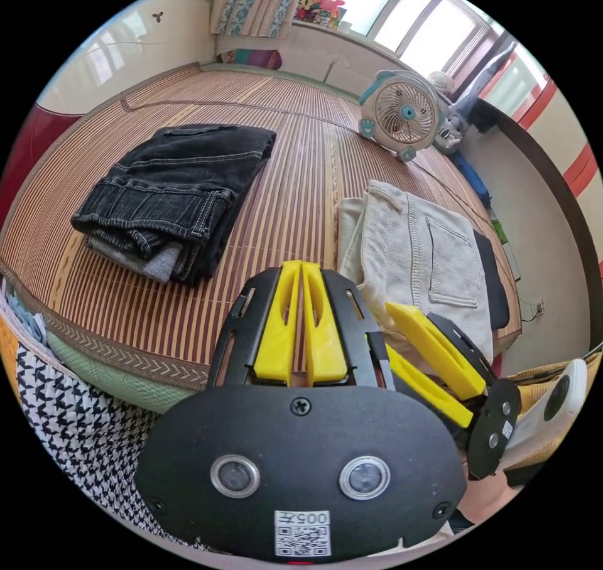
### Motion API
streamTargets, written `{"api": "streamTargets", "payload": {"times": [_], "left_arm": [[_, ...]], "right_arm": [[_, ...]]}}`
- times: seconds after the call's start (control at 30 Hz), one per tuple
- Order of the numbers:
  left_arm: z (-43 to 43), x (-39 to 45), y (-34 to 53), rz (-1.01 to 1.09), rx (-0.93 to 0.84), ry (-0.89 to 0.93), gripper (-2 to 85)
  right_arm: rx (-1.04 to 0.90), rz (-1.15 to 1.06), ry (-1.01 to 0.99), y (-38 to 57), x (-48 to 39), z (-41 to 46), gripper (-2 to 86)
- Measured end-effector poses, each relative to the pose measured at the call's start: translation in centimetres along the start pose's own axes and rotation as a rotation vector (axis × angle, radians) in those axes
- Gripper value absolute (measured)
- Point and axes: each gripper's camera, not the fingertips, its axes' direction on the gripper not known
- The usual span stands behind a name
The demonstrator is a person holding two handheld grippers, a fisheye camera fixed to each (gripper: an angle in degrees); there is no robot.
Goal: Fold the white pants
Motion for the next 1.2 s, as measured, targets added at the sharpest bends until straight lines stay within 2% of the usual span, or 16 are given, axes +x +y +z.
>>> {"api": "streamTargets", "payload": {"times": [0.1,0.37,0.47,0.57,0.7,0.77,0.87,0.97,1.0,1.03,1.1,1.2], "left_arm": [[-1.1,1.9,0.9,0.011,0.058,-0.034,-0.7],[-4.8,5.9,3.4,0.021,0.269,-0.152,-0.6],[-6.1,6.0,4.4,-0.035,0.364,-0.12,-0.7],[-5.4,8.1,3.6,0.07,0.361,-0.066,-0.7],[-3.1,11.9,1.1,0.139,0.3,-0.129,-0.7],[-3.5,13.3,0.9,0.147,0.345,-0.158,-0.7],[-4.7,15.1,1.0,0.155,0.444,-0.073,-0.7],[-3.1,17.1,-1.8,0.229,0.305,0.029,-0.7],[-1.3,17.8,-3.4,0.235,0.205,0.034,-0.7],[0.6,18.3,-4.7,0.225,0.118,0.013,-0.7],[2.5,18.9,-5.3,0.2,0.057,-0.04,-0.6],[3.7,20.2,-5.0,0.23,0.068,-0.166,-0.6]], "right_arm": [[0.076,-0.023,0.007,0.7,1.0,-2.0,7.5],[0.185,0.299,0.131,2.1,11.8,-6.8,5.9],[0.214,0.423,0.219,2.5,16.1,-8.7,5.1],[0.2,0.552,0.308,2.1,20.7,-9.0,2.8],[0.141,0.653,0.284,0.5,25.6,-7.3,0.4],[0.06,0.684,0.258,-1.0,28.0,-5.7,-0.6],[0.016,0.697,0.269,-2.3,29.9,-5.2,-0.9],[0.007,0.667,0.245,-3.5,30.9,-5.4,-0.9],[0.006,0.656,0.258,-3.7,30.9,-5.4,-0.9],[0.001,0.639,0.299,-4.0,31.0,-5.1,-0.9],[-0.033,0.623,0.32,-4.1,31.2,-4.1,-0.9],[-0.074,0.59,0.309,-3.9,31.3,-2.5,-0.9]]}}
